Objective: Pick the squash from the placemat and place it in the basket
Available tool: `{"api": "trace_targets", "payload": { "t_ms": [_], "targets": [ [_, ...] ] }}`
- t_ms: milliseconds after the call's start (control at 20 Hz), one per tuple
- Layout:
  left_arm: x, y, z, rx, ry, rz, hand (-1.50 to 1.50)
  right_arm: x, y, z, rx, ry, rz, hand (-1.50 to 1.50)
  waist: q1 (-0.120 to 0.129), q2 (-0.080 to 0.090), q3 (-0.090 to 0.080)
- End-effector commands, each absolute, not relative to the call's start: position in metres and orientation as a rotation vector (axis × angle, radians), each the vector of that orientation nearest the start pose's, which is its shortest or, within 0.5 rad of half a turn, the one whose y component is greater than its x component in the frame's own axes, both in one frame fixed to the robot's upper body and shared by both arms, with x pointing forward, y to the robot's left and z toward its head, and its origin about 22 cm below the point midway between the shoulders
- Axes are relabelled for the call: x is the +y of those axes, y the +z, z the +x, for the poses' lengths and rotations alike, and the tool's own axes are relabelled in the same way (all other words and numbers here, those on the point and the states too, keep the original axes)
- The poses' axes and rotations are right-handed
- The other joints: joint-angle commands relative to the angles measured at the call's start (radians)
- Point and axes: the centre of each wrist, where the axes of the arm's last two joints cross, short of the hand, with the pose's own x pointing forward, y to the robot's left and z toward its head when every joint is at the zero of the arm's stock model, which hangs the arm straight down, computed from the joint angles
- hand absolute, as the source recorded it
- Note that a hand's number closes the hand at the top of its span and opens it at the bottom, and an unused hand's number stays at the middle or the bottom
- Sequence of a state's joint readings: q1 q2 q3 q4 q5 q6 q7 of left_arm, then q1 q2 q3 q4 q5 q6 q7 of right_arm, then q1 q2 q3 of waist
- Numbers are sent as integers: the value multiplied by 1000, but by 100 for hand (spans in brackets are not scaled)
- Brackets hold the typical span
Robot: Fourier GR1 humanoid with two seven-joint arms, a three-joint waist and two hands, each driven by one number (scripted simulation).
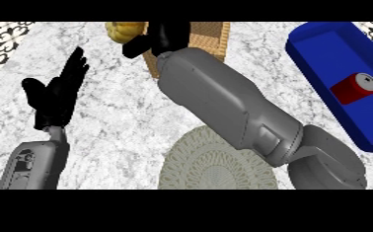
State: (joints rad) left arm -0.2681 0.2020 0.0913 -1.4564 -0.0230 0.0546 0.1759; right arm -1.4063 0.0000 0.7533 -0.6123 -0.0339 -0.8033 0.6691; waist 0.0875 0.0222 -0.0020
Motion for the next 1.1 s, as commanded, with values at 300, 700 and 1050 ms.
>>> {"api": "trace_targets", "payload": {
  "t_ms": [300, 700, 1050],
  "targets": [
    [277, 53, 302, -1541, -89, 251, 0, 43, 194, 413, -1743, 999, -1256, 150, -7, -6, -2],
    [277, 64, 313, -1564, -84, 230, 0, 36, 189, 418, -1747, 1018, -1267, 150, -9, 0, -1],
    [265, 47, 302, -1562, -90, 222, 0, 20, 178, 428, -1478, 1130, -1255, 150, 7, 6, -2]
  ]
}}
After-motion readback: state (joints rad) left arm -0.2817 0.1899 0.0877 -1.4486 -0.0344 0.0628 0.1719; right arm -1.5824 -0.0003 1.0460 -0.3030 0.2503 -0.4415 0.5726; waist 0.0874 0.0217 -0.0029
